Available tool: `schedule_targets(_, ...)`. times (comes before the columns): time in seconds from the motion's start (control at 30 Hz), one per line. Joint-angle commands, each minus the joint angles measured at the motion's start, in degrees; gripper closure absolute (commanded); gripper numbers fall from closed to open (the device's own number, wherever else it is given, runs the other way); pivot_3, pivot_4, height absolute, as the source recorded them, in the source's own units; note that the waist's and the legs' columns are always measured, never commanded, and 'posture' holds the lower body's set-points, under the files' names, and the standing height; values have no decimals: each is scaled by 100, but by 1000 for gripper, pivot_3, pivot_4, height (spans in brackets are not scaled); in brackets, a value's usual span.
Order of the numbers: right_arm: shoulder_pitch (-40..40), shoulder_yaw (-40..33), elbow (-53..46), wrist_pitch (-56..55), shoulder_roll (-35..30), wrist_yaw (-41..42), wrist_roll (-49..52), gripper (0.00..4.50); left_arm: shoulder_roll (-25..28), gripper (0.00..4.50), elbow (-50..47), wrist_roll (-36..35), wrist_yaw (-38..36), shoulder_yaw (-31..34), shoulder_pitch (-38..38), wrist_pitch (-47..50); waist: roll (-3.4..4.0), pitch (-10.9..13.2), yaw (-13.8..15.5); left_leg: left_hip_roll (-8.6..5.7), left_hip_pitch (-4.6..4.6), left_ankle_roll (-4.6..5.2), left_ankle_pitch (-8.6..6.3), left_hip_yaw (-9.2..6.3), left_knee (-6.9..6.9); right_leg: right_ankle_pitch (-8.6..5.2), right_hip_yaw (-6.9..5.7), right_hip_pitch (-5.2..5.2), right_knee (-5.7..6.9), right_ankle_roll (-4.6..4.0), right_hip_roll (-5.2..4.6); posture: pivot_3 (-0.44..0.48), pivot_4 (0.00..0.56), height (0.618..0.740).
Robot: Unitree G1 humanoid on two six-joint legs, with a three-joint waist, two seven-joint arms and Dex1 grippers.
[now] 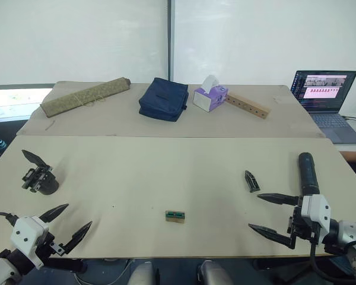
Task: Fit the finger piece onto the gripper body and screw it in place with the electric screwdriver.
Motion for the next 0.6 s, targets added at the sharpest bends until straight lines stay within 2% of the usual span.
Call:
schedule_targets(0.03,-30,-90,-17,-76,24,10,35,24,10,0,-137,-140,56,49,-47,25,0,0,0,0,0,0,0,0,0,0,0,0,0,0,0,0,150,740)
schedule_targets(0.17,-165,34,-52,52,141,-79,129,24,-67,0,-309,-538,202,157,-90,395,0,0,-1,2,0,0,0,-1,0,0,1,0,-1,0,-1,0,150,740)
schedule_targets(0.33,-422,197,-527,571,445,-529,475,24,-180,0,-515,-979,740,529,-26,1012,-1,3,-26,8,-2,-2,-1,-2,-2,3,3,-4,-1,-4,-1,0,150,740)
schedule_targets(0.47,-625,336,-953,138,1163,-525,944,24,-698,0,-466,-1133,1166,904,183,931,2,6,-63,13,-1,-4,-2,-4,-11,2,3,-5,-5,2,0,0,150,740)
schedule_targets(0.6,-779,523,-913,-462,1544,-267,777,24,-1224,0,-240,-1161,1586,1196,374,871,-3,9,-62,11,-3,-8,-5,-3,-14,4,4,-4,-20,5,-2,0,150,740)
